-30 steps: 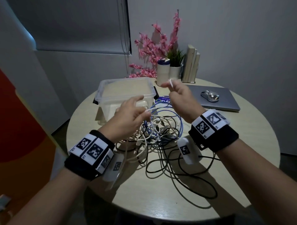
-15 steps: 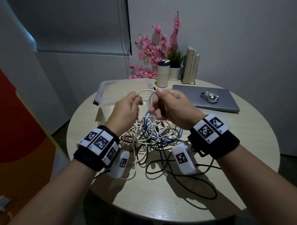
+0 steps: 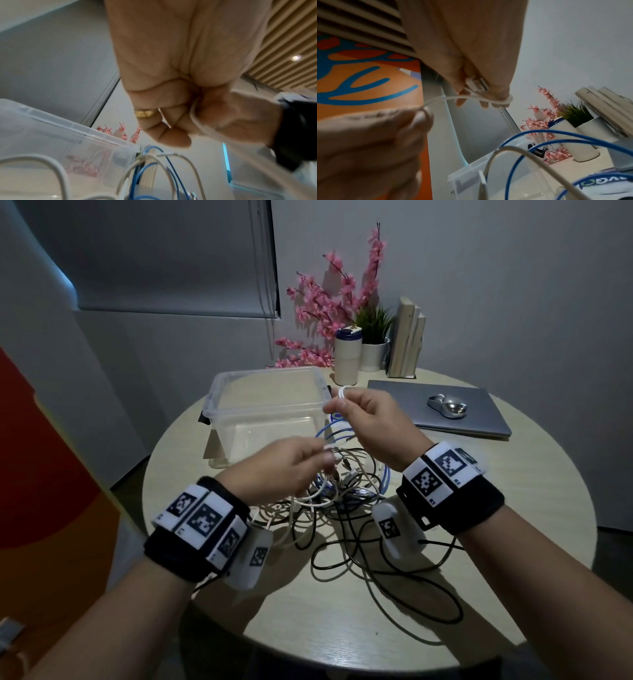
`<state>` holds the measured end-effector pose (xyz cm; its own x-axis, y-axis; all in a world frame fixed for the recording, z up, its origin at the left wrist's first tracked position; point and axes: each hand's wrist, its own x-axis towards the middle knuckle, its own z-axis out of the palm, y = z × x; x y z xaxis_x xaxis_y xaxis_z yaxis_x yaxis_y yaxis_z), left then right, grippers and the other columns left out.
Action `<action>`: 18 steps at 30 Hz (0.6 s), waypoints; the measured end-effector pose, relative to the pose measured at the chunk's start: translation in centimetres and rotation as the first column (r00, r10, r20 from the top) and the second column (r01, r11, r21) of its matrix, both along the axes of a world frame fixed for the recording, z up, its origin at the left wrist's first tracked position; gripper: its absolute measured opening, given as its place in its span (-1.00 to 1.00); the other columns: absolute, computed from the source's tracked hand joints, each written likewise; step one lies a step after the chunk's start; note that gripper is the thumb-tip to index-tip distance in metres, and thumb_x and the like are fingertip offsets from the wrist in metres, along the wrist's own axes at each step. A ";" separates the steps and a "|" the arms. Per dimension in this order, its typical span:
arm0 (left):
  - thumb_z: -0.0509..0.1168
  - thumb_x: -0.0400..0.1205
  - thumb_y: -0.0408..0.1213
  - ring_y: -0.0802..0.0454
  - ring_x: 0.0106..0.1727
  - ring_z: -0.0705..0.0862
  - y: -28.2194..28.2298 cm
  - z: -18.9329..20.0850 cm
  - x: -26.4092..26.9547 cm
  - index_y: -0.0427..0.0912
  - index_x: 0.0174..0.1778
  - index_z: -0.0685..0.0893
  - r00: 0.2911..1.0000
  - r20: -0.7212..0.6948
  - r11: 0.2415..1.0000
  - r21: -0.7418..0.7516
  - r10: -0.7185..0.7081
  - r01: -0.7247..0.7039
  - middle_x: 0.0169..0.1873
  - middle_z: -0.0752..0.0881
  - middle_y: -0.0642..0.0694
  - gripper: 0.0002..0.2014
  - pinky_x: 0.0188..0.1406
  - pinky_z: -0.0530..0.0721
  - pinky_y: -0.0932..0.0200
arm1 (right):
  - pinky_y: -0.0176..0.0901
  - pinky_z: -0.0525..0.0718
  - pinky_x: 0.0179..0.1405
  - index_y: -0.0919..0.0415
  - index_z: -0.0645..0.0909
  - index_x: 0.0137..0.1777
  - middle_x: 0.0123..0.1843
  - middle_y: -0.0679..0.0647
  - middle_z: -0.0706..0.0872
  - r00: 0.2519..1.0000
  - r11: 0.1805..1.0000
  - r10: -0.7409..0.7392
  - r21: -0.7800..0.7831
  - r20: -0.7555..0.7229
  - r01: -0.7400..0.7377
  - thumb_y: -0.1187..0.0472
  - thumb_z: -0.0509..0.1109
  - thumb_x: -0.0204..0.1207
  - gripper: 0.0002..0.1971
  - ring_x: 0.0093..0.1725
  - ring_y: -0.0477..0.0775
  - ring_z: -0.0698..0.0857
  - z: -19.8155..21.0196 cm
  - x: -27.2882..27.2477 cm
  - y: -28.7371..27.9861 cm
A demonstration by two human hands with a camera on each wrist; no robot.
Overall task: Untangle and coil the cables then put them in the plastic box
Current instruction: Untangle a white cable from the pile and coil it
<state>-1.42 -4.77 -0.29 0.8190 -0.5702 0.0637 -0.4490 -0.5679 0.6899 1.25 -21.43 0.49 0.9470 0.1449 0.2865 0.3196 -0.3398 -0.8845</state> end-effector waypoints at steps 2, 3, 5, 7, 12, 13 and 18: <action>0.14 0.72 -0.13 0.30 -0.56 0.43 0.4 0.8 0.6 0.02 -0.22 0.61 0.989 0.116 0.989 -0.127 0.090 -0.075 -0.63 0.55 0.25 -0.77 -0.51 0.42 0.37 | 0.37 0.60 0.14 0.24 0.70 -0.04 0.08 0.44 0.71 0.999 0.992 0.023 -0.120 -0.028 -0.026 0.17 0.22 0.68 -0.76 0.10 0.43 0.69 -0.2 -0.2 0.1; 0.15 0.72 -0.15 0.32 -0.55 0.43 0.6 1.1 1.1 0.04 -0.23 0.60 0.974 0.180 0.981 -0.161 0.134 -0.105 -0.61 0.56 0.30 -0.77 -0.51 0.40 0.39 | 0.47 0.59 0.09 0.24 0.69 -0.04 -0.03 0.37 0.77 0.998 0.989 0.051 -0.137 -0.048 -0.057 0.16 0.20 0.68 -0.75 0.01 0.50 0.70 -0.2 -0.4 0.2; 0.17 0.72 -0.19 0.35 -0.52 0.45 0.7 1.5 2.0 0.04 -0.24 0.59 0.936 0.278 0.963 -0.216 0.216 -0.158 -0.56 0.57 0.37 -0.78 -0.48 0.40 0.38 | 0.53 0.58 0.08 0.25 0.63 -0.06 -0.26 0.22 0.77 0.986 0.991 0.119 -0.049 -0.119 -0.126 0.17 0.13 0.71 -0.72 -0.16 0.55 0.70 -0.3 -0.6 0.3; 0.19 0.71 -0.18 0.35 -0.52 0.45 0.8 1.7 3.1 0.03 -0.25 0.60 0.903 0.303 0.930 -0.301 0.305 -0.213 -0.58 0.57 0.32 -0.79 -0.48 0.40 0.34 | 0.22 0.62 -0.13 0.31 0.58 -0.07 -0.38 0.23 0.62 0.967 0.978 0.193 0.117 -0.165 -0.175 0.18 0.06 0.74 -0.69 -0.43 0.17 0.66 -0.3 -0.8 0.4; 0.20 0.70 -0.14 0.32 -0.56 0.41 1.1 1.0 4.2 -0.03 -0.21 0.67 0.875 0.302 0.907 -0.309 0.379 -0.287 -0.64 0.50 0.18 -0.78 -0.57 0.30 0.41 | -0.17 0.34 -0.44 0.30 0.51 -0.30 -0.67 -0.13 0.32 0.937 0.931 0.313 0.246 -0.158 -0.270 0.12 0.10 0.73 -0.60 -0.63 -0.12 0.25 -0.1 -1.1 0.2; 0.18 0.71 -0.12 0.30 -0.55 0.41 1.1 0.5 4.1 -0.04 -0.18 0.69 0.880 0.302 0.920 -0.260 0.367 -0.294 -0.62 0.48 0.15 -0.77 -0.56 0.31 0.39 | -0.23 0.30 -0.51 0.27 0.47 -0.34 -0.66 -0.10 0.33 0.933 0.912 0.323 0.313 -0.157 -0.263 0.14 0.08 0.74 -0.59 -0.63 -0.11 0.25 0.1 -1.1 0.1; 0.11 0.73 -0.07 0.11 -0.47 0.48 0.8 -2.3 2.9 -0.09 -0.04 0.68 0.934 0.272 0.967 0.037 0.233 -0.252 -0.53 0.52 0.06 -0.73 -0.44 0.40 0.16 | -0.28 0.47 -0.56 0.25 0.42 -0.26 -0.35 0.20 0.75 0.948 0.763 0.300 0.623 -0.108 -0.171 0.14 -0.01 0.75 -0.62 -0.54 0.02 0.63 1.5 -0.7 -0.1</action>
<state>1.45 -3.98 -2.57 0.8921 -0.3671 0.2632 -0.4518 -0.7247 0.5203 0.56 -21.49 1.96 0.9500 0.2306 0.2104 0.1232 0.3424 -0.9314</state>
